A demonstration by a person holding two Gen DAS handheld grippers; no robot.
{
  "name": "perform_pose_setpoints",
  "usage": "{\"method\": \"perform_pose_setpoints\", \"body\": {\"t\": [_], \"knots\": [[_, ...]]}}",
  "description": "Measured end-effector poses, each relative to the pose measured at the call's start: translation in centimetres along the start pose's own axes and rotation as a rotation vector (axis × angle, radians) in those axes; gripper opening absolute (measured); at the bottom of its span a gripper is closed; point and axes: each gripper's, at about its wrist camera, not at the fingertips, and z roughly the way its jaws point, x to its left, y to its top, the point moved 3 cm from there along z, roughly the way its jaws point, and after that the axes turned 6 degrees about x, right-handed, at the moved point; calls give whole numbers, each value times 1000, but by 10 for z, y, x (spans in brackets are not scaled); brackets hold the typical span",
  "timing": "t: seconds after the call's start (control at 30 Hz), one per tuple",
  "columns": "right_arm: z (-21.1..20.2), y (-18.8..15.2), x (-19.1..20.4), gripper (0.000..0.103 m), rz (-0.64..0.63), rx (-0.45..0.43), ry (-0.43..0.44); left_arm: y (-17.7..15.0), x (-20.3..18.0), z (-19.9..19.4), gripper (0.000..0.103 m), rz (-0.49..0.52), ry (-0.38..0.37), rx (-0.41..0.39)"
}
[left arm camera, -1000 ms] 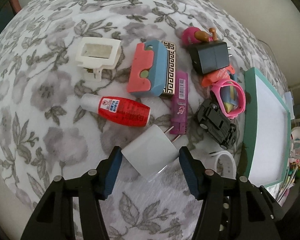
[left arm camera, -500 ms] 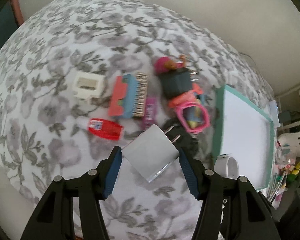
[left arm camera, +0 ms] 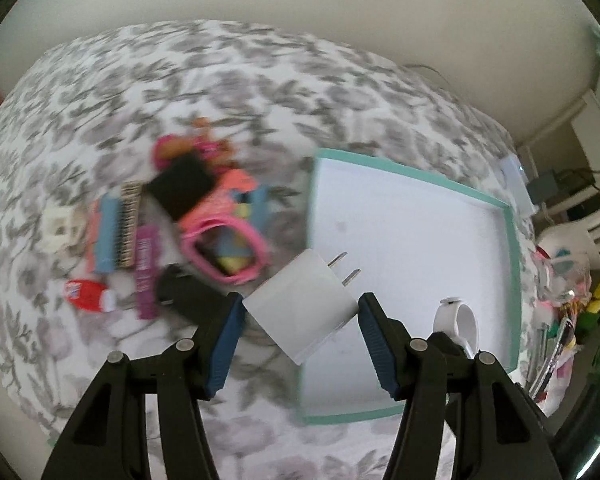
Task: Organize rigid objects
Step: 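Carry the white charger with the left tool and release it inside the tray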
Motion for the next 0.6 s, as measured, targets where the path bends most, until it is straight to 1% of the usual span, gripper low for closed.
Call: {"method": "perform_pose_setpoints", "body": {"t": [0.1,0.23,0.4,0.5,0.6], "knots": [[-1,9,-19,54,45,-18,-28,4,-22,10,61,34,-8,8],[-3,23,-51,54,95,-50,-99,9,-48,24,61,91,3,13],[-6,31,-90,54,177,-80,-174,14,-78,36,61,136,0,14],[-9,34,-106,54,204,-94,-228,15,-95,42,61,165,-1,14],[-7,35,-114,54,219,-95,-244,15,-112,48,61,195,4,13]]}}
